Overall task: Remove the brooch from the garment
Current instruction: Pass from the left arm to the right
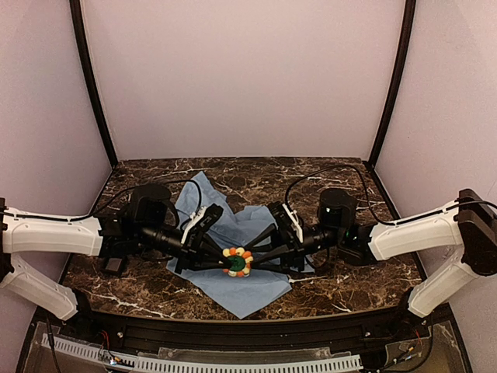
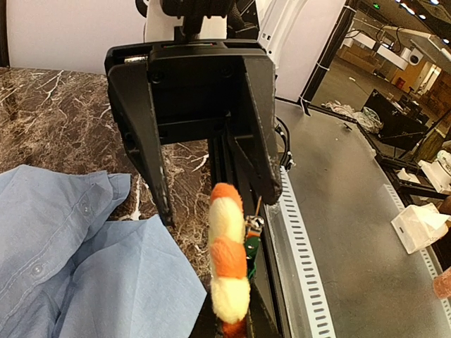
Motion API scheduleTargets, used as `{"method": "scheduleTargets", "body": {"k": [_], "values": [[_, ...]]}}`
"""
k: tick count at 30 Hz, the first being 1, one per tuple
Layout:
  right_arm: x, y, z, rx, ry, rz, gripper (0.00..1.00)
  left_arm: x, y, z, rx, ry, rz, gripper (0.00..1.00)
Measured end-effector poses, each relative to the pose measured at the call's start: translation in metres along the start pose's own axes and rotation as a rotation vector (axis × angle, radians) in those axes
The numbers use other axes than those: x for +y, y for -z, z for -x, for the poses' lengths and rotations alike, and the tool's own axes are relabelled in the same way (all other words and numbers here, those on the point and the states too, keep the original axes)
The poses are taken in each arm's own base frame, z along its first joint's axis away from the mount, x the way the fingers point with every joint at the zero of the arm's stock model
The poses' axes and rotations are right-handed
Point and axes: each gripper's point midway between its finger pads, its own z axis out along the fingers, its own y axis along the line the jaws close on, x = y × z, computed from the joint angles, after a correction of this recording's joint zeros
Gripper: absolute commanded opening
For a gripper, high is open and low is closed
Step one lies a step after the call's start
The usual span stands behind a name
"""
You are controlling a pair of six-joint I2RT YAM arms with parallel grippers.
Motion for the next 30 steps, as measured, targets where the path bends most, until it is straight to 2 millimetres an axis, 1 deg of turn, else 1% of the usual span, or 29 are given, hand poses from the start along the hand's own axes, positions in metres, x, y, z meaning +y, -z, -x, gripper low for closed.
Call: {"method": "scheduleTargets", "body": {"k": [4,12,15,16,20,21,22,23,24,26,30], "values": [[0.0032,-0.0022,-0.0024,0.009,0.002,0.008,0.37,-0.0017,-0.0010,-0.0001,0.001,-0.005,-0.004,0.01],[0.0045,-0.0045,-0.0031,0.011,-0.001,0.006,0.11,-0.0035,-0.0023,-0.0037,0.015,-0.002,-0.007,0.01],[0.0041,-0.0052,-0.0034,0.012,-0.003,0.000,0.02,-0.0032,-0.0024,-0.0041,0.017,-0.001,-0.005,0.03],[0.0039,-0.0054,-0.0036,0.012,-0.004,-0.002,0.00,-0.0032,-0.0024,-0.0044,0.018,0.000,-0.004,0.05],[0.0033,-0.0058,-0.0039,0.013,-0.009,-0.008,0.00,-0.0030,-0.0025,-0.0049,0.020,-0.002,-0.003,0.18],[0.0031,-0.0058,-0.0040,0.014,-0.009,-0.009,0.00,-0.0028,-0.0025,-0.0048,0.020,-0.003,-0.001,0.25],[0.0026,-0.0058,-0.0040,0.013,-0.009,-0.012,0.00,-0.0026,-0.0025,-0.0049,0.020,-0.004,0.000,0.27],[0.0024,-0.0058,-0.0039,0.013,-0.009,-0.014,0.00,-0.0025,-0.0025,-0.0048,0.020,-0.005,0.001,0.34],[0.0019,-0.0058,-0.0040,0.013,-0.010,-0.016,0.00,-0.0022,-0.0025,-0.0048,0.020,-0.007,0.002,0.37],[0.0010,-0.0059,-0.0037,0.013,-0.012,-0.022,0.00,-0.0023,-0.0027,-0.0048,0.020,-0.007,0.003,0.46],[-0.0025,-0.0062,-0.0047,0.014,-0.022,-0.039,0.00,-0.0017,-0.0030,-0.0036,0.018,-0.012,0.008,0.54]]}}
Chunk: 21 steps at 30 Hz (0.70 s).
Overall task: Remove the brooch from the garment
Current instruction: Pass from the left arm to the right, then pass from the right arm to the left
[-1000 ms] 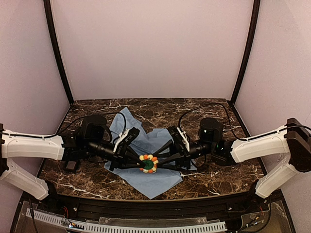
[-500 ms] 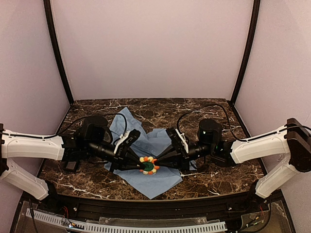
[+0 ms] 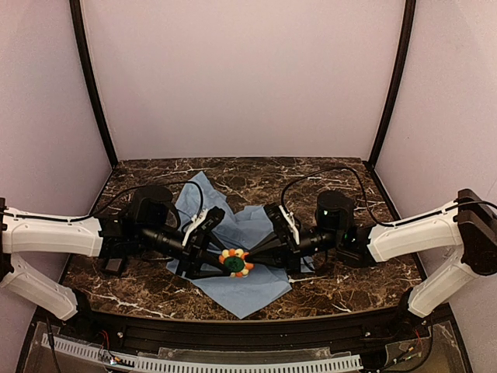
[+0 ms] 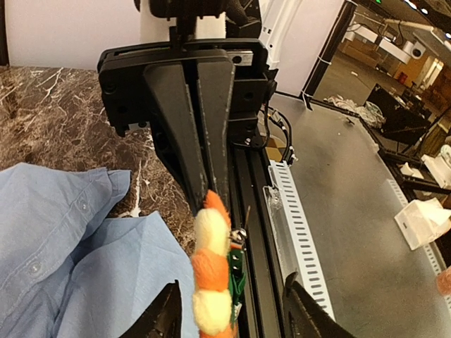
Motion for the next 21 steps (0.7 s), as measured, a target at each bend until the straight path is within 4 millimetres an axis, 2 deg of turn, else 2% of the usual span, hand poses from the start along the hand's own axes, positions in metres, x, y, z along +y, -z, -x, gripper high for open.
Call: {"method": "scheduleTargets", "body": {"k": [6,13,21], "values": [[-0.006,-0.004,0.003,-0.001,-0.006,-0.015,0.00,0.003,0.000,0.000,0.000,-0.001,0.018,0.54],[-0.010,-0.006,0.000,0.006,-0.016,-0.019,0.00,0.011,0.001,0.001,0.000,-0.005,0.066,0.32],[-0.011,-0.006,-0.003,0.016,-0.029,-0.023,0.00,0.017,0.002,0.002,-0.002,-0.009,0.108,0.22]]}}
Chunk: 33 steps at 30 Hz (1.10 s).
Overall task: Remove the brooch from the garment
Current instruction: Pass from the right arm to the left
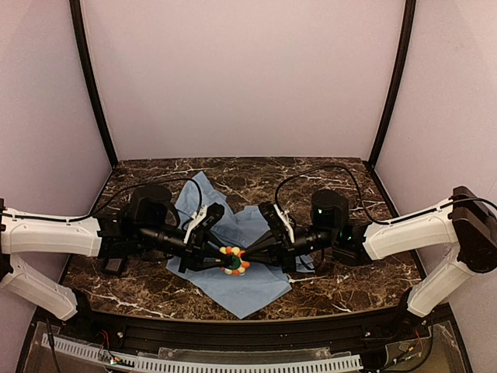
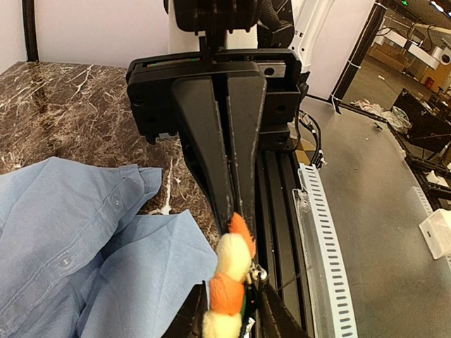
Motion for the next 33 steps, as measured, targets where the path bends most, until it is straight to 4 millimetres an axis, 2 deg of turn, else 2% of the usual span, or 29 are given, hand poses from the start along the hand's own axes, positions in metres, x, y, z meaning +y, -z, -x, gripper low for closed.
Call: {"method": "scheduleTargets", "body": {"k": [15,21,25,33], "values": [[-0.0033,0.0006,0.0004,0.000,-0.002,-0.023,0.00,0.0008,0.0001,0.0001,0.000,-0.003,0.005,0.12],[-0.0036,0.0016,0.0005,0.000,-0.002,-0.031,0.00,0.0006,0.0007,0.0010,-0.002,-0.003,0.006,0.24],[-0.0026,0.0034,0.0014,-0.004,0.001,-0.036,0.00,0.0000,0.0024,0.0038,-0.010,-0.010,0.010,0.27],[-0.0039,0.0038,0.0018,-0.005,0.000,-0.046,0.00,0.0009,0.0032,0.0050,-0.013,-0.014,0.019,0.06]]}}
